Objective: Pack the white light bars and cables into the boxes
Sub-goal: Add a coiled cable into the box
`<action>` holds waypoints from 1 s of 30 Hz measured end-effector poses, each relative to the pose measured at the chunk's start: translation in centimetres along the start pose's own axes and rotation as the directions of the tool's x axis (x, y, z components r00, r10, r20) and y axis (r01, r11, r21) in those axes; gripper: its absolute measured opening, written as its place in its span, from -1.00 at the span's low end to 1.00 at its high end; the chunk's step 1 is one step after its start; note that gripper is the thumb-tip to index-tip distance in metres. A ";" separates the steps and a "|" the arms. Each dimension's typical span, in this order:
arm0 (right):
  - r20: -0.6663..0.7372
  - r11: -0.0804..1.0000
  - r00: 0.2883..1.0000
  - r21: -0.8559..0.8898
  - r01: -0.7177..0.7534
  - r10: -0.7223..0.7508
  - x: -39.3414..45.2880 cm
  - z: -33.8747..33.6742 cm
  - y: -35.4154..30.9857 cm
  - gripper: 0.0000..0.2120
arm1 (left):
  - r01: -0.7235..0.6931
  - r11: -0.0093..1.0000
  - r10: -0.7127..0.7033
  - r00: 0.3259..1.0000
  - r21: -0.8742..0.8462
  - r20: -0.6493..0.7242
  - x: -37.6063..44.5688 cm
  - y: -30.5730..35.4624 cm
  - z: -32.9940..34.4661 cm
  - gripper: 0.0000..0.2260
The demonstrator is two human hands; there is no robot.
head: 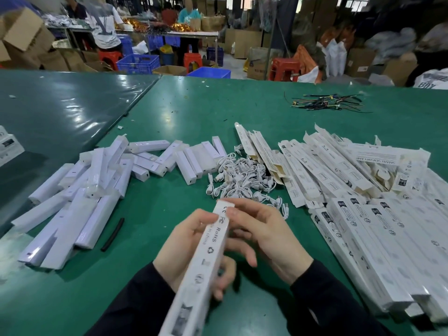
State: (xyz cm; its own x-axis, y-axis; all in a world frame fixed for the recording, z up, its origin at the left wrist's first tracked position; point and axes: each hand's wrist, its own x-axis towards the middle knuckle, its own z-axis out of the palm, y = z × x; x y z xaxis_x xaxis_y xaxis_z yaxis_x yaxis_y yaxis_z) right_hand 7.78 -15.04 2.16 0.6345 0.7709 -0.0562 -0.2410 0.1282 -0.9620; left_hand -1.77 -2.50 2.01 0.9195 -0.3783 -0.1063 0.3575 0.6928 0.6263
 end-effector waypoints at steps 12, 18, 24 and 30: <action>-0.301 0.829 0.900 -0.549 0.109 -0.317 4.3 -1.1 -1.2 -0.85 | -0.281 0.803 0.492 0.810 0.526 -0.319 -0.4 0.3 0.2 -0.56; 0.088 0.332 0.943 -0.922 0.199 -0.322 12.7 3.4 -1.1 -0.57 | -0.598 0.722 0.690 0.589 0.348 -0.421 -2.1 2.6 -0.2 -0.63; 0.072 0.030 0.985 -0.997 0.078 -0.158 16.4 6.2 -0.6 -0.55 | -0.488 0.773 0.635 0.591 0.406 -0.498 -1.6 3.2 -0.2 -0.68; 0.149 -0.078 0.986 -0.987 0.143 -0.068 13.0 6.0 -2.1 -0.69 | -0.443 0.679 0.731 0.478 0.585 -0.487 -1.2 2.0 -0.5 -0.65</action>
State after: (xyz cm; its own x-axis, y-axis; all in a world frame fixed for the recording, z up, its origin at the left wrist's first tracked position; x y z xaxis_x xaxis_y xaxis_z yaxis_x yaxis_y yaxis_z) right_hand 12.17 -1.55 5.03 0.5330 0.8446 0.0500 0.8344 -0.5149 -0.1965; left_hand -2.07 -0.41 3.01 0.7800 0.6250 0.0306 -0.2597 0.2788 0.9246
